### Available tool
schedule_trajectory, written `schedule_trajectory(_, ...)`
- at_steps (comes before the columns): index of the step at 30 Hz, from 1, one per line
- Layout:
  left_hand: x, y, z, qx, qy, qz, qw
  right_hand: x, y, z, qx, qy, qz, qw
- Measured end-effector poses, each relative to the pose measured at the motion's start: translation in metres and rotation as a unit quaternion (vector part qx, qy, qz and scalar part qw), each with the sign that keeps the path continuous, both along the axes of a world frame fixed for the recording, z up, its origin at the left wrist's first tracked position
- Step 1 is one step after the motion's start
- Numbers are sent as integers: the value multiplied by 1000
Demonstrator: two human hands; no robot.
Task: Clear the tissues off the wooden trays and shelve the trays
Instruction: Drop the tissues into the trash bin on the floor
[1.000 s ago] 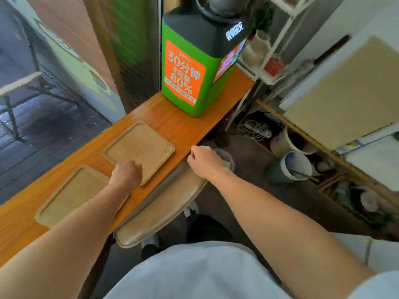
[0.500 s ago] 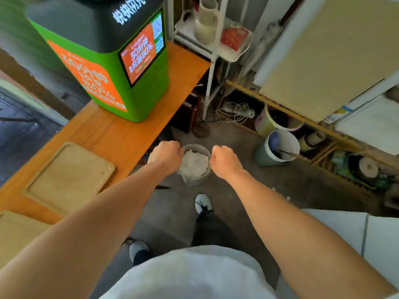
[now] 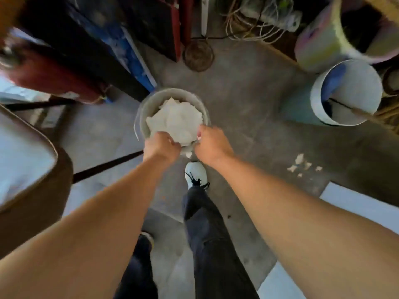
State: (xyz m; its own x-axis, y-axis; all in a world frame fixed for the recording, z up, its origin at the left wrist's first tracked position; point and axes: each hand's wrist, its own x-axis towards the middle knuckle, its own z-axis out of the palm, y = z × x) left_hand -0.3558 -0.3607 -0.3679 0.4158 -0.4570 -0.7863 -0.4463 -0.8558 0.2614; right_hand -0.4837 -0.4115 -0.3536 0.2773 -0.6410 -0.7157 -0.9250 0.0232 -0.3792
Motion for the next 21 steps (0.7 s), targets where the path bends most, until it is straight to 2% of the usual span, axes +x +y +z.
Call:
schedule_trajectory(5, 14, -24, -119, 7, -11, 93, 996, 25, -11, -125, 36, -19, 0, 999)
schedule_trajectory(9, 15, -43, -128, -10, 19, 107, 994, 31, -35, -140, 39, -28, -73, 996)
schedule_trajectory(15, 25, -40, -127, 9, 37, 166, 985, 28, -45, -143, 66, -42, -169, 983)
schedule_trajectory(21, 42, -44, -114, 27, 23, 163, 986, 19, -52, -132, 27, -21, -127, 991)
